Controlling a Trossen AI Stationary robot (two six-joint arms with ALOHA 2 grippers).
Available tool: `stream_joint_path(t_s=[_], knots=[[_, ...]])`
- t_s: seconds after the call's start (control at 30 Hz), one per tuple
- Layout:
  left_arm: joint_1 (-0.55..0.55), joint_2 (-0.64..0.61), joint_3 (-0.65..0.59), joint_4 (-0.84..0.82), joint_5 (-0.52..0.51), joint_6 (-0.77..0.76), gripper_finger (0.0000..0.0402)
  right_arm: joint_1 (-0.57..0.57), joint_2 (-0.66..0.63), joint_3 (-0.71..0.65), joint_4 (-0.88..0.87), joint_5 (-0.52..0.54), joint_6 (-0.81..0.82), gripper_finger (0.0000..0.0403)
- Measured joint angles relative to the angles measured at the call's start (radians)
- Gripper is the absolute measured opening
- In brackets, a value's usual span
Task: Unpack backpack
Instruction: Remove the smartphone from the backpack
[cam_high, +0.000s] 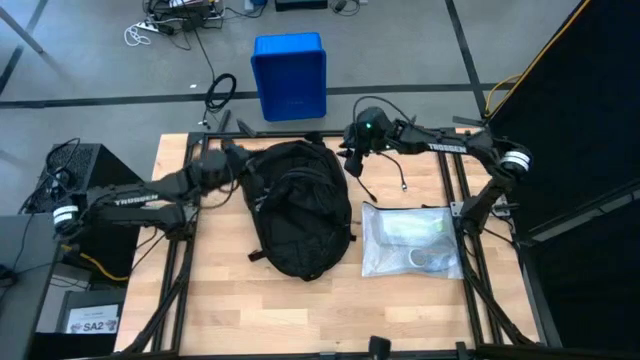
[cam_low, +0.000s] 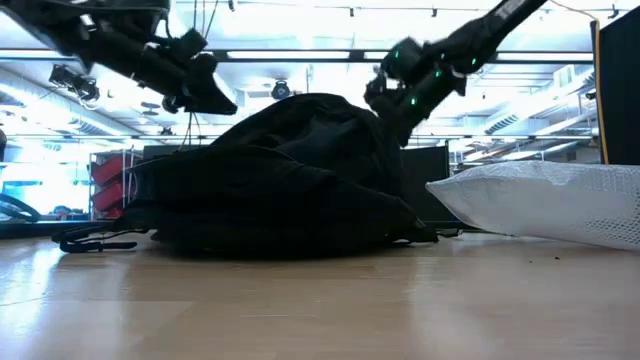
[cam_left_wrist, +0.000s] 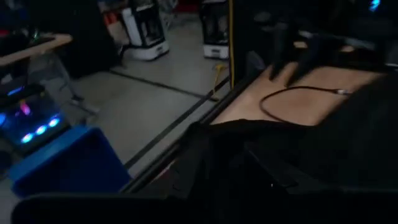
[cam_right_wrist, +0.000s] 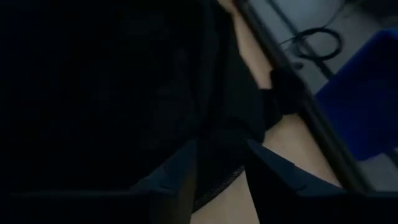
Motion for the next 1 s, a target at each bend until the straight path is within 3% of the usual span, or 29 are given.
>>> stream_joint_path(t_s=[0.23,0.4,0.53,0.73,0.87,1.0], knots=[[0.146,0.172,0.108,-0.085,0.183,0.067,0.0137,-0.012,0.07,0.0,0.131,-0.039,-0.079,0.0193],[0.192,0.326,0.153,-0.099,0.259,0.094,0.0192,-0.001,0.076,0.031,0.187,-0.032,-0.083,0.0265],[0.203,0.437,0.181,-0.097,0.342,0.111,0.0219,0.004,0.102,0.06,0.196,-0.04,-0.083,0.0297],[0.204,0.571,0.208,-0.092,0.429,0.128,0.0224,0.02,0.264,0.123,0.156,-0.092,-0.083,0.0299],[0.204,0.66,0.223,-0.087,0.421,0.137,0.0219,0.023,0.362,0.161,0.156,-0.089,-0.096,0.0282],[0.205,0.725,0.236,-0.082,0.374,0.195,0.0165,0.025,0.407,0.191,0.161,-0.047,-0.109,0.0226]])
